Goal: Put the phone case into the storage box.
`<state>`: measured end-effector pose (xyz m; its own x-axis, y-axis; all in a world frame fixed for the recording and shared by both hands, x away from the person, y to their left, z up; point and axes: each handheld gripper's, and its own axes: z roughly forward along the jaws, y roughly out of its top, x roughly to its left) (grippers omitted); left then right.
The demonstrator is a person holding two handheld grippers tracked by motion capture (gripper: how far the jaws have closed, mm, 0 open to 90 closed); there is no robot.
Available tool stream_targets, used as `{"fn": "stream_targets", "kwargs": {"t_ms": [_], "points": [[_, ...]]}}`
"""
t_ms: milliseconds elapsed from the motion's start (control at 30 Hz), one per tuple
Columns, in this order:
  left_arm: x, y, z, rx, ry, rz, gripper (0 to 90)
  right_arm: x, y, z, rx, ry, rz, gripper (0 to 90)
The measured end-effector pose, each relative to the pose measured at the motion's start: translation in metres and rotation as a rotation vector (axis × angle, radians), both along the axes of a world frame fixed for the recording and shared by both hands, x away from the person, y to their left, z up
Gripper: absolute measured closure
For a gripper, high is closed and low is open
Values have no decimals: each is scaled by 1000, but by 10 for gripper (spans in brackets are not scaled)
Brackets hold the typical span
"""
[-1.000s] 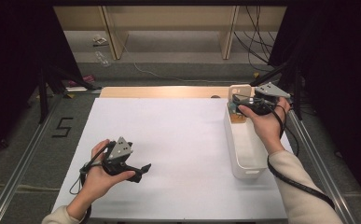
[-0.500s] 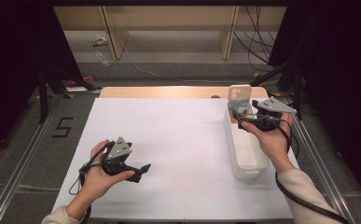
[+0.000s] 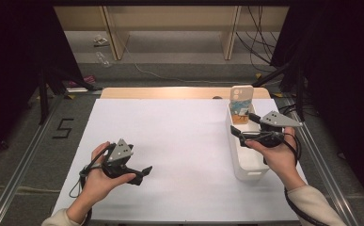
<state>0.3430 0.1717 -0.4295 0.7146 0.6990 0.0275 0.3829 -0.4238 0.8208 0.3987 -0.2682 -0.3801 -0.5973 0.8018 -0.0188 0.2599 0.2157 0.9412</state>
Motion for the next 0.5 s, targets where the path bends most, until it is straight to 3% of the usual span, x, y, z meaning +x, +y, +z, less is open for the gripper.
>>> {"fn": "stream_targets", "kwargs": {"t_ms": [500], "points": [[-7,4,-2,1,10,8,0,-33,-3,-12,16,26,93,160]]}}
